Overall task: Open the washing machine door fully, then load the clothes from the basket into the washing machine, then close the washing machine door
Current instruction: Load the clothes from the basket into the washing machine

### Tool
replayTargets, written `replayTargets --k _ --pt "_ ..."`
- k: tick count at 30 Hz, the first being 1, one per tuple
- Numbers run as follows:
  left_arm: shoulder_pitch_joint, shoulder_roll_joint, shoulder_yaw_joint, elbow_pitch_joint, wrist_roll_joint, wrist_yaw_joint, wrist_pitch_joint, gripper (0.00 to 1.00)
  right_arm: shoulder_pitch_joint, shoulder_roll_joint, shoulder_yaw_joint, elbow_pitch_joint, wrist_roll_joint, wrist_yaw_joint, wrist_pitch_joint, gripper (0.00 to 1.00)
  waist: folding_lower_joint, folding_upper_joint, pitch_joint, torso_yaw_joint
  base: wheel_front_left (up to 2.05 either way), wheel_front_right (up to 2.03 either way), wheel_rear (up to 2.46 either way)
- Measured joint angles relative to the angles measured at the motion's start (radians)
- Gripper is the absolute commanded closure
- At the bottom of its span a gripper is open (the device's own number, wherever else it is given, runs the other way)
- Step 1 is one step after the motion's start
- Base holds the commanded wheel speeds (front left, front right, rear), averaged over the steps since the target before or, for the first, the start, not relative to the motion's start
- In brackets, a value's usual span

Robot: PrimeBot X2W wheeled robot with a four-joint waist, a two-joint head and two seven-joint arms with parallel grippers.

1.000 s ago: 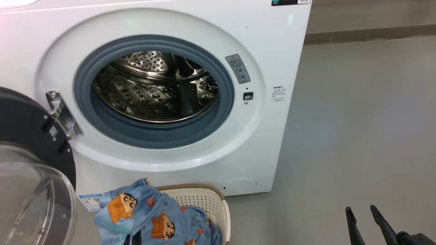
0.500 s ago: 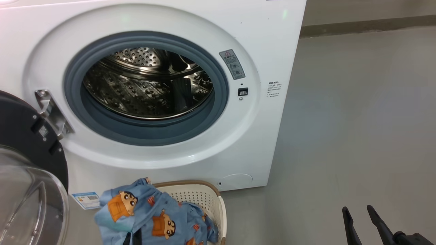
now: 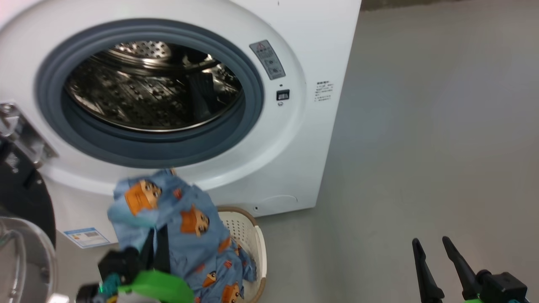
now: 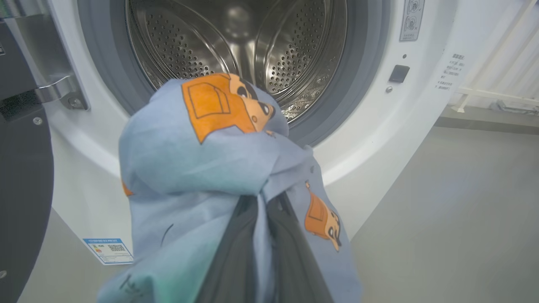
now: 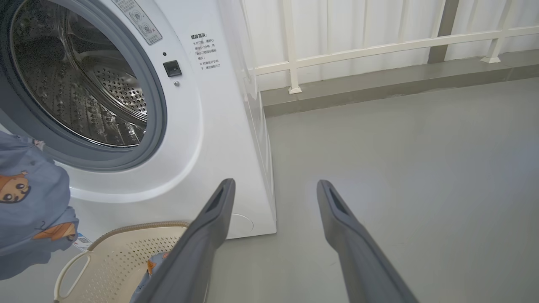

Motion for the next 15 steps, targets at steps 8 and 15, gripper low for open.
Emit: replayTargets --k 8,15 --pt "-0.223 0.03 0.037 0.117 0.003 0.008 0.0 1.0 -0.069 0.007 0.02 0.013 0.015 0.0 0.0 0.0 0.0 0.0 0.068 -0.059 0.0 0.0 0.0" --pt "-0.367 0.064 0.068 0.216 0.008 0.018 0.006 1.0 -0.098 0.011 0.047 0.03 0.027 0.0 0.0 0.0 0.0 0.0 0.115 -0.117 0.0 0.0 0.0"
